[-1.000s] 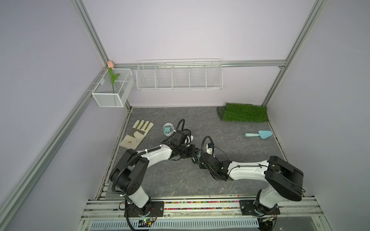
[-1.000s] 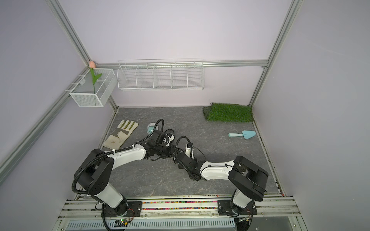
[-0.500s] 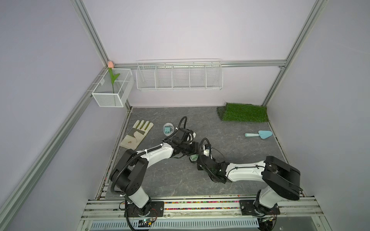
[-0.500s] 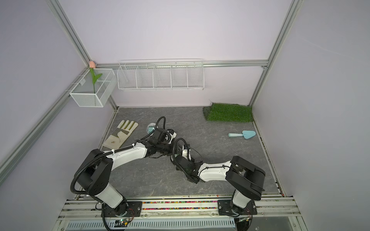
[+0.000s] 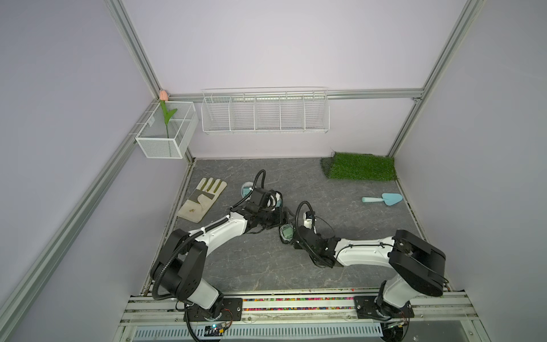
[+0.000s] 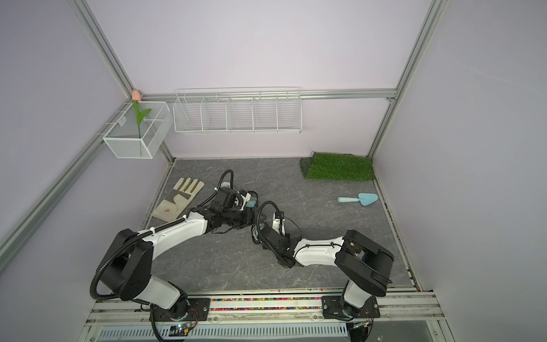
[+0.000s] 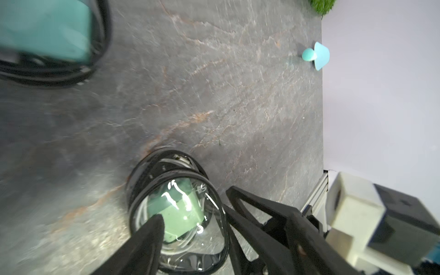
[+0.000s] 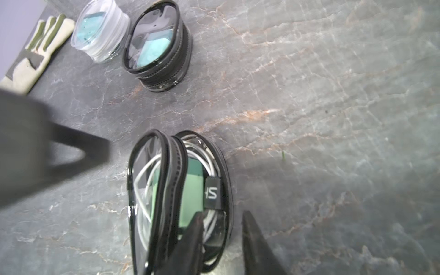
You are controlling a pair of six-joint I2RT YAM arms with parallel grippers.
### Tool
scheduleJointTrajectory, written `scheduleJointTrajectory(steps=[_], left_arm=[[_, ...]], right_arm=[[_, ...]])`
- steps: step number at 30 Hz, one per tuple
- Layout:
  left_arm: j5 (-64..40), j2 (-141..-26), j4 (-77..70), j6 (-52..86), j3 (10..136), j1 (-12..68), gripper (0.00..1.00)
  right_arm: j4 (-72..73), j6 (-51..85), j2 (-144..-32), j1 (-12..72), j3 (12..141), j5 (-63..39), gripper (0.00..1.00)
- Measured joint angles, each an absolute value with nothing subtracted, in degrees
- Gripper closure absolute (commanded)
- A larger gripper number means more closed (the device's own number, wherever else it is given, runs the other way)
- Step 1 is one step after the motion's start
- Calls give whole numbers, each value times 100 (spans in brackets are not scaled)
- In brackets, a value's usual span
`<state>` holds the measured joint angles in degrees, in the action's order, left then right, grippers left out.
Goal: Pack away charging kits
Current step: Close the storage bag at the center of the board.
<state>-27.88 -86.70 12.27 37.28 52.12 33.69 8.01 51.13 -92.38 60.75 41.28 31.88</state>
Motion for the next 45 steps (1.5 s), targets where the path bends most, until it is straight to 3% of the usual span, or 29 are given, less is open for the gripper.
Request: scheduleJointTrajectory(steps=[5, 8, 11, 13, 18, 27, 32, 41, 45], left_arm=[[-2362, -8014, 1409, 3723, 5153, 3310, 19], [-2064, -7599, 1481, 3730, 4928, 3249, 21], [-1763, -7277, 1468, 3752, 4584, 3208, 24], [-1645, -7201, 1376, 3771, 4309, 3208, 25], [-1570, -7275, 1315, 3785, 3839, 3208, 36], [-1791, -7909, 668, 3743, 3765, 3210, 39], [-2012, -8532, 329, 3791, 3769, 3210, 52], [-2303, -9091, -97, 3885, 3846, 3354, 54], [-2410, -9196, -231, 3931, 3876, 3404, 55]], right_arm=[[755, 5015, -8617, 6034, 3841, 3203, 48], [687, 4925, -8031, 5924, 3673, 3201, 37], [572, 4753, -7450, 5701, 3542, 3074, 18], [502, 4630, -7253, 5612, 3573, 2969, 14], [305, 4464, -7859, 5527, 4274, 2447, 16], [666, 4604, -9767, 4899, 4676, 941, 20], [904, 4722, -10012, 4888, 4847, 600, 24], [1400, 5068, -10204, 4842, 4856, 242, 30], [1638, 5269, -10197, 4801, 4709, 202, 39]])
